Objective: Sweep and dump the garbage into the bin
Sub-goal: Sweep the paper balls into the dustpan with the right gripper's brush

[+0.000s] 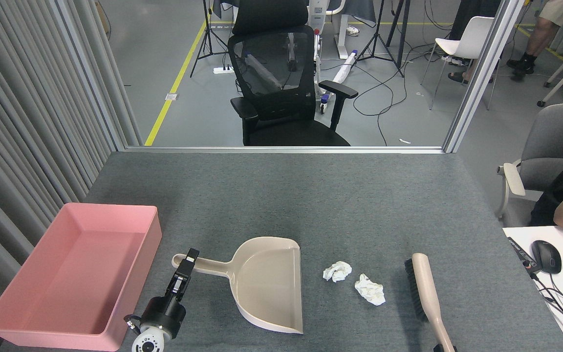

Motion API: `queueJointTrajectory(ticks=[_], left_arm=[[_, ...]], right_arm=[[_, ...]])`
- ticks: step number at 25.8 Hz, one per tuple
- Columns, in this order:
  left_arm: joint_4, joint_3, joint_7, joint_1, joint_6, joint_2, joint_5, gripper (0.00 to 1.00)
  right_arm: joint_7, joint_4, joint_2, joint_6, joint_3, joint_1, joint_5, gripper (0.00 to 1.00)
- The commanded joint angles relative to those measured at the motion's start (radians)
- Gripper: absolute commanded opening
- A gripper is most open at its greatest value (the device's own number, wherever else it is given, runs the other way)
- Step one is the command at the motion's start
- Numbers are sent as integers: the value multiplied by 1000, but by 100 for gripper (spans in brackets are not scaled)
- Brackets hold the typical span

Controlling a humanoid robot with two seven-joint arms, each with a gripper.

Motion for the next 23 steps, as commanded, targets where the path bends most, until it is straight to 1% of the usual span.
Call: queueJointTrajectory(ticks=[1,5,9,12,15,19,23], left_arm=[[0,0,1,3,-6,-4,-32,17],[-6,0,15,2,-6,-4,-59,17],[-6,0,15,2,-6,-4,-61,18],[-4,0,15,2,-4,-4,-59,18],[-7,0,15,2,-4,-4,-61,18],[-7,0,15,2,-4,-4,-61,18],[-9,0,15,2,-4,-4,-61,18]], right_arm=[[2,21,10,0,11,-29,0,9],[2,39,13,2,45,-43,0,9],[2,52,36,17,85,-62,0,9],[2,76,47,36,135,-71,0,9],[1,81,74,60,180,-74,0,9],[-1,101,103,106,264,-100,2,9],[-9,133,139,174,381,-143,0,9]])
